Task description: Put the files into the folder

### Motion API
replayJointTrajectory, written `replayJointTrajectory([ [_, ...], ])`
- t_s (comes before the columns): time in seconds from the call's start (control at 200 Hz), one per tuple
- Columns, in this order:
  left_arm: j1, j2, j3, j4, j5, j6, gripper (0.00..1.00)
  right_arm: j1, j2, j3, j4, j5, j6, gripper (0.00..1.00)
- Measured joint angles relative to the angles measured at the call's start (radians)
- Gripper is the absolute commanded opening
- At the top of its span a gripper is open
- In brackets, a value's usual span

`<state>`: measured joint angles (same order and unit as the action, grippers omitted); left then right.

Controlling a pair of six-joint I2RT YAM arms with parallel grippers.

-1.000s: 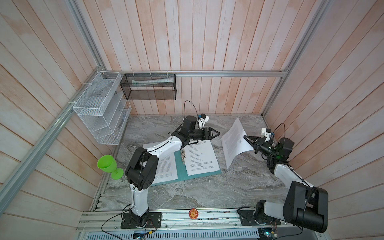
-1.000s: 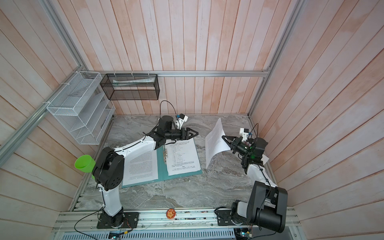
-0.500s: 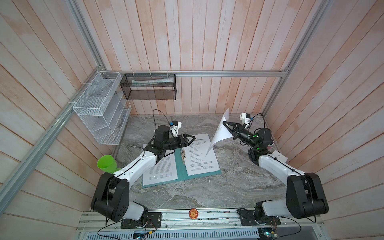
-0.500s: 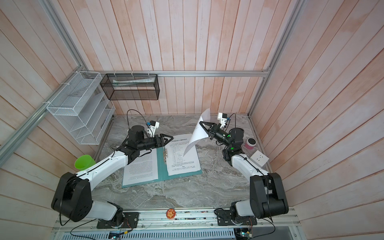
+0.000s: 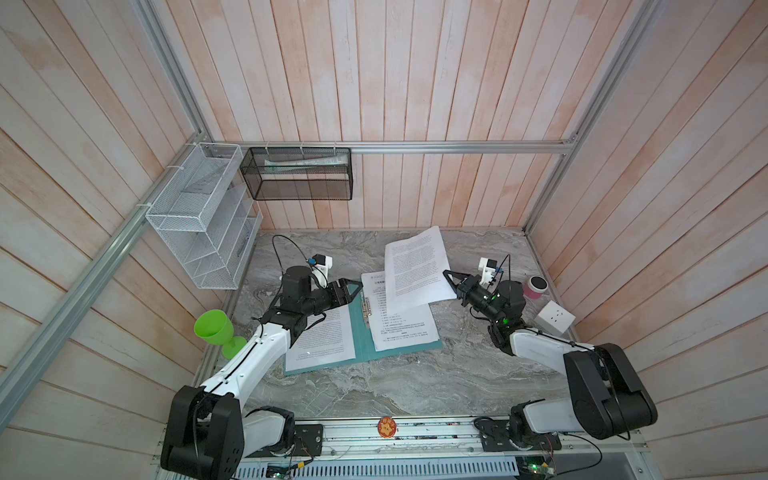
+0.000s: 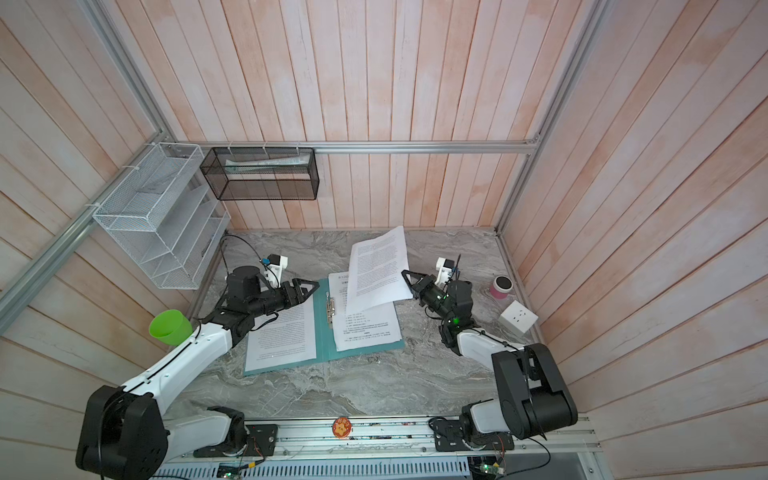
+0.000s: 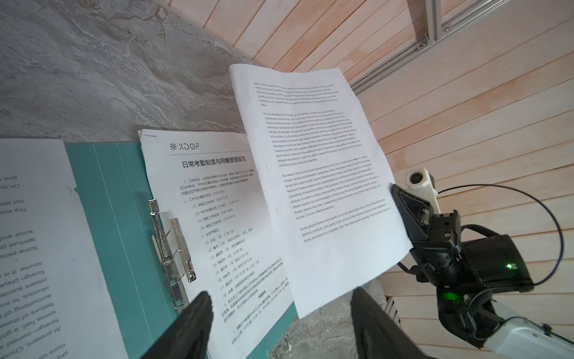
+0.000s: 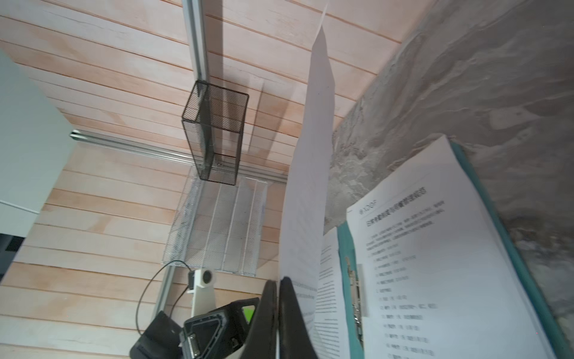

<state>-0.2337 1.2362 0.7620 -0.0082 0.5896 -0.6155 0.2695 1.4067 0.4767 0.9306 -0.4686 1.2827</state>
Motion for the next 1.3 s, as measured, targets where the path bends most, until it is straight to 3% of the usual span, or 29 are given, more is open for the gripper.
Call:
replayJointTrajectory([
  [0.315, 0.000, 0.032, -0.035, 0.004, 0.004, 0.002, 0.73, 0.024, 0.170, -0.045, -0.018, -0.027, -0.126, 0.00],
  [0.69, 0.000, 0.018, -0.066, 0.000, -0.004, 0.005, 0.73, 0.040, 0.238, 0.009, -0.090, -0.153, -0.254, 0.00],
  [1.296, 0.000, 0.046, -0.071, 0.003, 0.005, 0.015, 0.73, 0.012, 0.239, 0.125, -0.427, -0.407, -0.488, 0.00],
])
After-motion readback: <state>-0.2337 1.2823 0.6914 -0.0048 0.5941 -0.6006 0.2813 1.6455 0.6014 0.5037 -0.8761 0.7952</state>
